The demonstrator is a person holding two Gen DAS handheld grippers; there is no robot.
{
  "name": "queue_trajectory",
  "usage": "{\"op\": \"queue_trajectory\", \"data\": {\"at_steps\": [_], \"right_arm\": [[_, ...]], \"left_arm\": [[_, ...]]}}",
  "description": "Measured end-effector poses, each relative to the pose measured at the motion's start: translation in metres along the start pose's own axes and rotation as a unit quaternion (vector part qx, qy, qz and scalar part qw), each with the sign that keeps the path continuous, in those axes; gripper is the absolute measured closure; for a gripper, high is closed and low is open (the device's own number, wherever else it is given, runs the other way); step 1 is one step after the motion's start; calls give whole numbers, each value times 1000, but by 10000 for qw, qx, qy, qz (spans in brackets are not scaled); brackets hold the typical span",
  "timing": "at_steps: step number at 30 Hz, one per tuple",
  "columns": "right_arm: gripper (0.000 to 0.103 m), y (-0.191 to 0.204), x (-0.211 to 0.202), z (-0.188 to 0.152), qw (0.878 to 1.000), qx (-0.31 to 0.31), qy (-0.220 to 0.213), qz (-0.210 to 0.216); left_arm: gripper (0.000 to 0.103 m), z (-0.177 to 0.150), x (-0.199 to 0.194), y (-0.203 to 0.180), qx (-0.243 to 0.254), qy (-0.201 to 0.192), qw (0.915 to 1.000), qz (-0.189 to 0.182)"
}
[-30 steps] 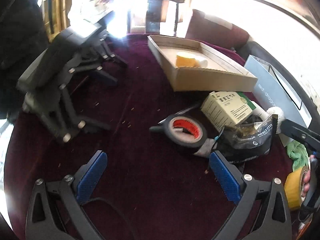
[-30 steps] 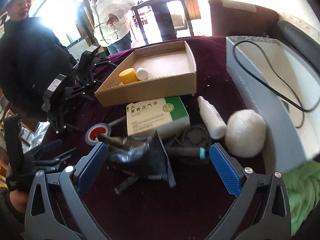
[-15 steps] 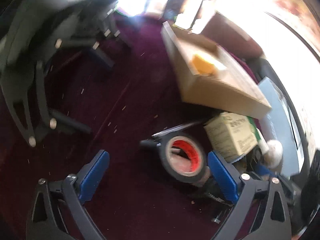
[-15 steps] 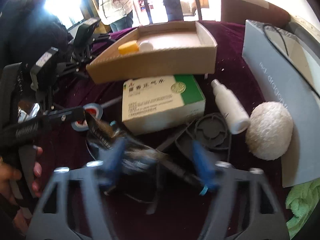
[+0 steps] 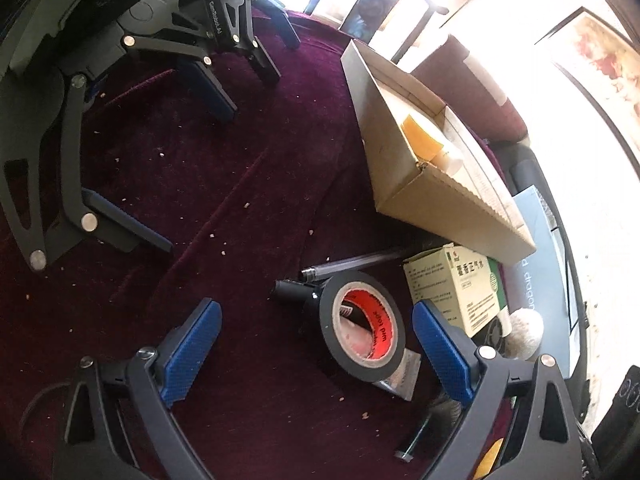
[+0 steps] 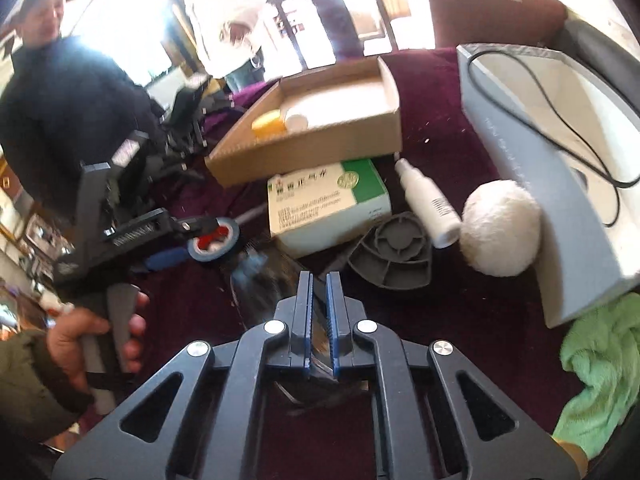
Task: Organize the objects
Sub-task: 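Close the right tool on the black pouch while the left tool grasps the black tape roll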
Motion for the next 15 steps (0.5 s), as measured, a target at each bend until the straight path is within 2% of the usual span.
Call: {"op": "queue_trajectory", "data": {"at_steps": [4, 8, 10, 11, 12, 13, 15], "right_arm": [[98, 0, -13, 4, 9998, 127, -163, 36], [97, 14, -7, 3, 9984, -465, -195, -250], [79, 21, -2, -3, 9944, -923, -155, -489], [53, 26, 2, -9, 9918, -1155, -75, -548], [22, 30, 7, -15, 9898, -1323, 39, -523], [14, 34, 11, -22, 9887, -1422, 141, -446], [12, 37, 16, -31, 9877, -1495, 238, -386]], "left_arm": [[28, -1, 0, 0, -116, 74, 9999, -60], [28, -7, -2, -2, -211, 108, 9997, -35], [26, -11, -6, -1, -138, 129, 9998, 37], [26, -13, -5, -3, -30, 141, 9998, 111], [26, -14, -5, -5, 87, 155, 9997, 191], [26, -16, -4, -8, 230, 173, 9992, 270], [24, -18, 0, -14, 388, 226, 9984, 343]]}}
Point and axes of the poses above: each gripper's, at about its wrist camera, not at the fingertips, and x roughly the way its jaws point, y to its left, z to its top, the point moved 6 cm from there along x, roughly the way its jaws point, and after that the axes turned 1 degree about x, right-handed, at the moved point
